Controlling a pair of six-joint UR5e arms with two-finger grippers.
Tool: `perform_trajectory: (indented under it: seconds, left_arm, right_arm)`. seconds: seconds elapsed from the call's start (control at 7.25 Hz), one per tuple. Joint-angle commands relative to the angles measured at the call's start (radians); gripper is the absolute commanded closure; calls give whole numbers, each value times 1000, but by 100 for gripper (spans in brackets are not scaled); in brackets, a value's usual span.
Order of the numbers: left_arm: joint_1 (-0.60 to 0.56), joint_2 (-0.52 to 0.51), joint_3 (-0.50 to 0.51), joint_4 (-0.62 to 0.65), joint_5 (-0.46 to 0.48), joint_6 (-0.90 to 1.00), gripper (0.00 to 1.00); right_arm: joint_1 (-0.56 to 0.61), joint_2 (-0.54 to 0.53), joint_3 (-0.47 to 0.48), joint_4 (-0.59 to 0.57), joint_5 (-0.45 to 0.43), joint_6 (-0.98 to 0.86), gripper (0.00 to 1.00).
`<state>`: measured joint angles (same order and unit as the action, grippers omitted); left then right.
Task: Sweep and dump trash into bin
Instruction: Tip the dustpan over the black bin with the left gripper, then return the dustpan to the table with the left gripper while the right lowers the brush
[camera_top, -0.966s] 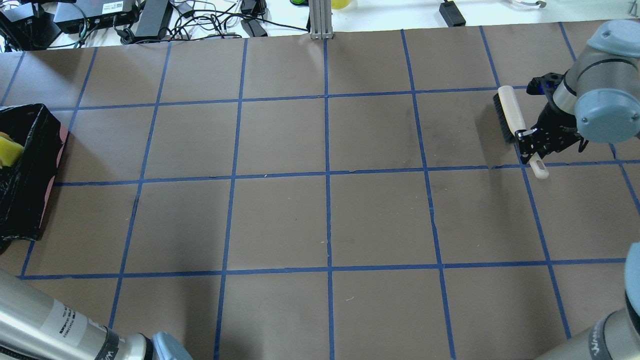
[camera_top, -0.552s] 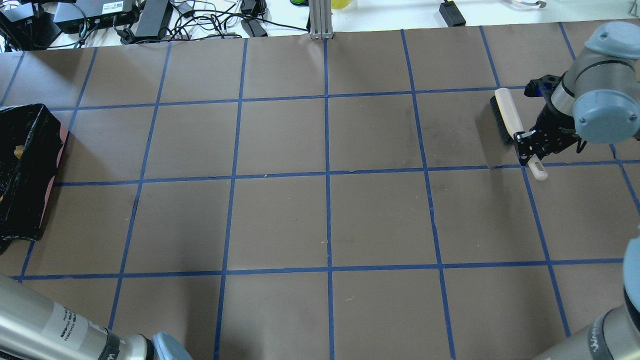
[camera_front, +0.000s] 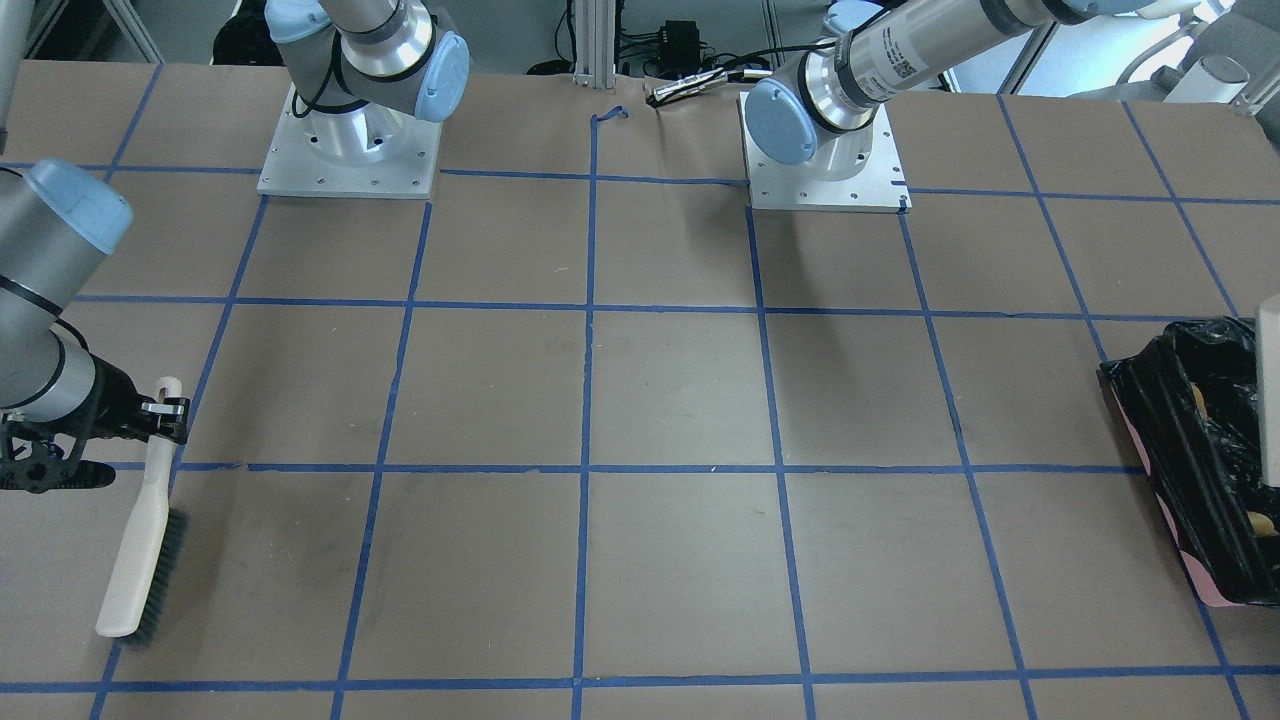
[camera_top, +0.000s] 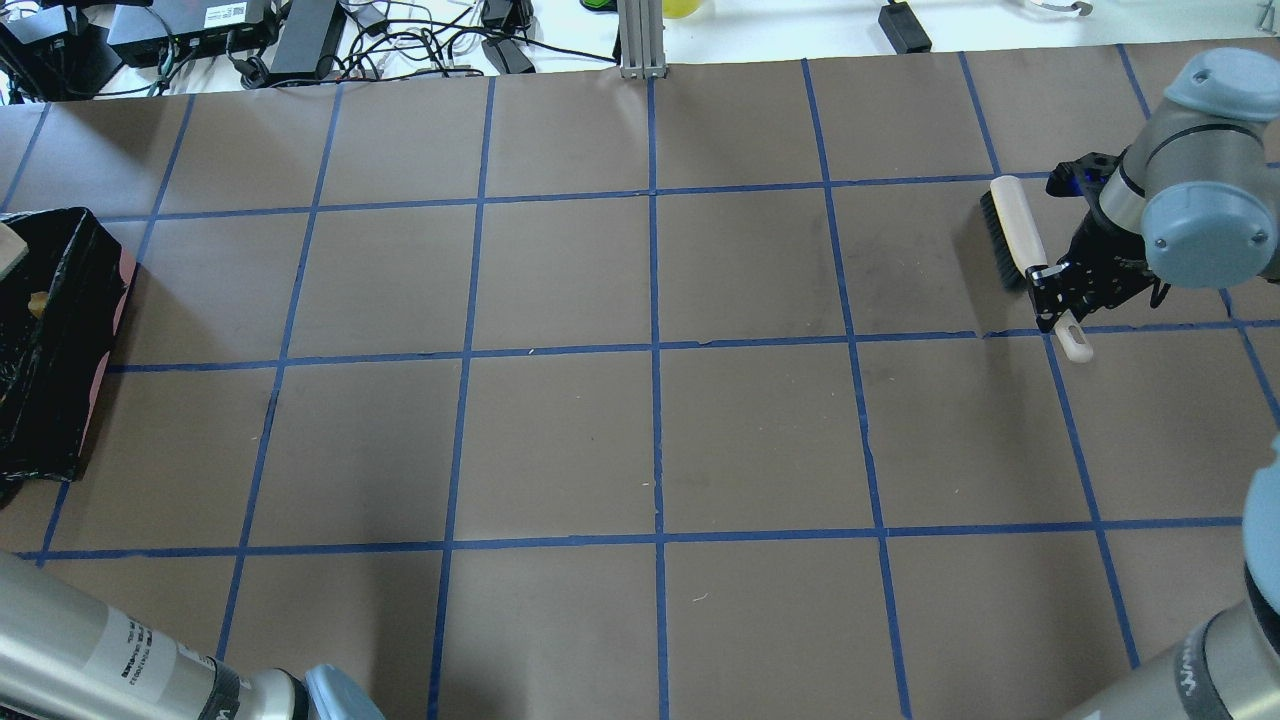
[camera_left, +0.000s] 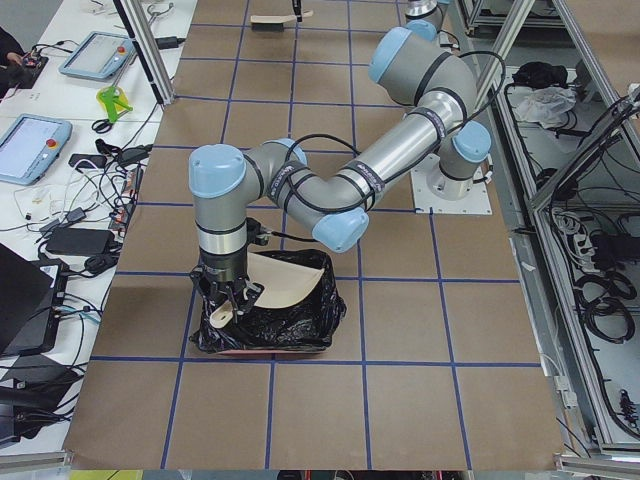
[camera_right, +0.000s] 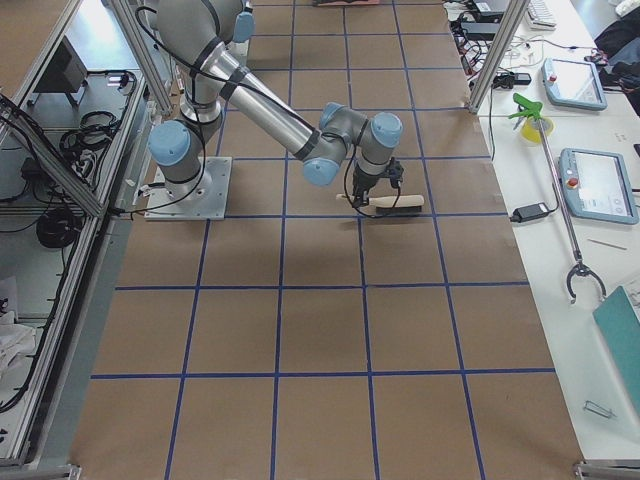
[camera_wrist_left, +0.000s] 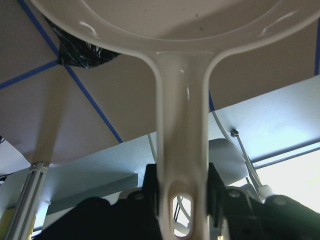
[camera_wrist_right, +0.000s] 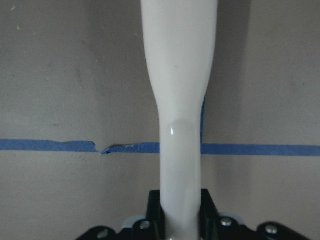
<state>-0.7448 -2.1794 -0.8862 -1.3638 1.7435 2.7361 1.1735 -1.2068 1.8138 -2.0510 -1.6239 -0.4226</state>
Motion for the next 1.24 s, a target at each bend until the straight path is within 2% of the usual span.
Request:
perform_trajectory:
  seconds: [0.0,0.28,0.69,0.83,0.97,1.1]
  left_arm:
    - [-63,3,15,-202,-106,-192,100]
    - [-210,18,3,-274,-154,-400,100]
    - [-436,-19,-29,-268,-167,-704,100]
    - [-500,-37,-72,-220,-165,-819,100]
    - [-552,-54,-132,-111,-162,-840,100]
    - [-574,-72,-198,8,-163,-843,100]
  right_arm:
    - [0,-5,-1,-15,-10,8,0]
    - [0,-22,-34,6,-13,13,0]
    - [3,-243,-129,249,-1,24,0]
    - [6,-328,-130,314,15,22,0]
    - [8,-388,-131,339,39,66,0]
    - [11,-398,-131,350,50,100,0]
